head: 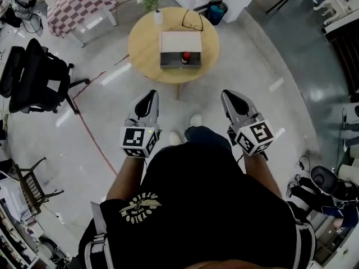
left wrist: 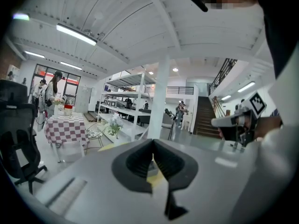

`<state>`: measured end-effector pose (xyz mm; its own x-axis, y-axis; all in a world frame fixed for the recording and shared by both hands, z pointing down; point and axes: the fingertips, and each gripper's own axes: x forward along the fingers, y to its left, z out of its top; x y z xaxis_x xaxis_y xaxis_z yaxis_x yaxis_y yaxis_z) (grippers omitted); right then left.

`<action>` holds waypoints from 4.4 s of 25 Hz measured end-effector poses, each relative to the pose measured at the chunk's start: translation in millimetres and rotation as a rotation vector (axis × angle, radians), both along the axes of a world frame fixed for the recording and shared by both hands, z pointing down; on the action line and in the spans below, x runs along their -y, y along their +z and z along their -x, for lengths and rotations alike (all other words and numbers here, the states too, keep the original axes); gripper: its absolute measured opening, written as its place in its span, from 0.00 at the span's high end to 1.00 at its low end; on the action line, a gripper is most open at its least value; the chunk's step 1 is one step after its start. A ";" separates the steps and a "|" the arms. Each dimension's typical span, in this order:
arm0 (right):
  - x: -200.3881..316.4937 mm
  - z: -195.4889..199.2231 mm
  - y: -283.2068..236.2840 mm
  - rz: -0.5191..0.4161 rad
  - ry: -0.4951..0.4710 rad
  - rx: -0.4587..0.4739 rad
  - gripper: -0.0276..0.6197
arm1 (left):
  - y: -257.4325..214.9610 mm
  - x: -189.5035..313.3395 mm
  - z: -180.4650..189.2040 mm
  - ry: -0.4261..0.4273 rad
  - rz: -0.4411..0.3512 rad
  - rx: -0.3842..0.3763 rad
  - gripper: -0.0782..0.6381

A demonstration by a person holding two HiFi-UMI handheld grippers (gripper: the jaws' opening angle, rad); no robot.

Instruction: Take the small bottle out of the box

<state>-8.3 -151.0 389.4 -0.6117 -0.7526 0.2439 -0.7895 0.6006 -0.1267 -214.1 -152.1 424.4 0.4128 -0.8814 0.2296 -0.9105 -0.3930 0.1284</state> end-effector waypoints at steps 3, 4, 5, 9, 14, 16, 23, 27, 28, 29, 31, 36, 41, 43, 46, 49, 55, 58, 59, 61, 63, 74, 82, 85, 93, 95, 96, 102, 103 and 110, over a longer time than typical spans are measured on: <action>3.0 5.8 2.2 0.005 -0.014 -0.002 0.95 | -0.8 0.8 -2.9 0.000 0.000 -0.011 0.89; 4.4 6.8 2.2 0.005 -0.017 0.000 0.95 | -2.1 0.2 -4.0 0.002 -0.003 -0.007 0.89; 6.0 7.4 2.2 0.005 -0.019 0.002 0.95 | -2.6 -0.6 -4.8 0.004 -0.002 0.001 0.89; 12.5 9.5 2.2 -0.002 -0.026 0.008 0.95 | -4.4 -1.2 -0.7 -0.002 -0.002 0.025 0.89; 18.9 7.7 -0.1 -0.008 -0.015 0.019 0.95 | -3.7 5.3 1.1 0.000 -0.003 0.037 0.89; 21.5 6.8 -1.0 -0.008 -0.012 0.024 0.95 | -7.0 10.7 -1.3 0.003 -0.009 0.036 0.89; 27.3 -10.8 11.1 0.005 0.014 0.035 0.95 | -5.1 20.4 -17.6 0.005 -0.013 0.026 0.89; 31.6 -11.7 15.8 0.013 0.027 0.049 0.95 | -0.1 19.1 -7.8 -0.020 0.010 0.029 0.89; 32.7 -10.6 15.8 0.013 0.027 0.051 0.95 | -1.5 20.1 -5.9 -0.029 0.011 0.024 0.89; 34.1 -9.5 16.3 0.014 0.025 0.052 0.95 | 0.3 21.1 -3.9 -0.032 0.012 0.028 0.89; 38.1 -6.6 19.9 0.019 0.016 0.053 0.95 | 11.2 22.8 -0.9 -0.031 0.019 0.055 0.89; 47.5 1.8 30.1 0.033 -0.004 0.053 0.95 | 25.0 29.0 -2.6 -0.026 0.040 0.062 0.89; 62.2 8.5 33.9 0.048 -0.009 0.053 0.95 | 28.1 43.3 1.7 -0.025 0.052 0.064 0.89; 69.6 9.6 36.6 0.049 -0.008 0.052 0.95 | 28.9 51.1 1.4 -0.024 0.052 0.064 0.89; 81.0 10.6 38.2 0.047 -0.007 0.052 0.95 | 32.5 60.4 -1.2 -0.016 0.062 0.063 0.89; 94.3 11.7 35.1 0.043 -0.010 0.055 0.95 | 32.8 72.6 -3.4 -0.010 0.069 0.067 0.89; 132.9 4.8 25.9 0.010 -0.020 0.071 0.95 | 23.7 107.4 -9.6 -0.020 0.042 0.082 0.89; 154.0 2.7 17.8 -0.010 -0.038 0.080 0.95 | 15.0 128.1 -13.9 -0.033 0.021 0.091 0.89; 161.1 1.6 15.3 -0.014 -0.048 0.082 0.95 | 11.3 135.6 -16.5 -0.037 0.015 0.095 0.89; 174.5 -1.5 12.4 -0.017 -0.068 0.085 0.95 | 4.9 149.9 -22.7 -0.047 0.008 0.096 0.89; 187.7 -3.0 13.0 -0.018 -0.089 0.082 0.95 | 1.6 164.1 -27.9 -0.060 0.002 0.095 0.89; 249.6 -9.1 74.0 0.086 -0.202 0.001 0.94 | 30.5 217.6 -56.7 -0.098 0.062 0.100 0.89; 253.0 27.4 159.6 0.288 -0.337 -0.158 0.69 | 43.7 217.1 -35.4 -0.169 0.141 0.121 0.89; 254.0 42.9 195.7 0.333 -0.366 -0.230 0.69 | 50.9 219.2 -30.2 -0.146 0.162 0.135 0.89; 270.7 73.0 290.1 0.406 -0.351 -0.407 0.69 | 57.8 247.0 1.1 -0.106 0.185 0.143 0.89; 275.1 78.7 304.1 0.419 -0.368 -0.445 0.69 | 57.9 256.3 8.5 -0.098 0.183 0.135 0.89; 277.1 81.2 310.4 0.423 -0.373 -0.463 0.69 | 59.4 259.6 12.4 -0.091 0.187 0.133 0.89; 287.4 83.5 339.4 0.432 -0.357 -0.589 0.69 | 66.5 283.9 30.4 -0.048 0.210 0.129 0.89; 287.9 83.9 344.7 0.444 -0.355 -0.599 0.69 | 66.7 288.6 33.0 -0.043 0.212 0.129 0.89; 284.2 87.9 370.0 0.494 -0.358 -0.681 0.72 | 65.4 315.0 47.3 -0.008 0.202 0.125 0.89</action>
<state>-96.2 -435.2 759.5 -0.3947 -0.2592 0.8815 -0.5646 0.8253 -0.0101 -261.4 -467.1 489.8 0.3631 -0.8154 0.4509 -0.9273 -0.3633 0.0896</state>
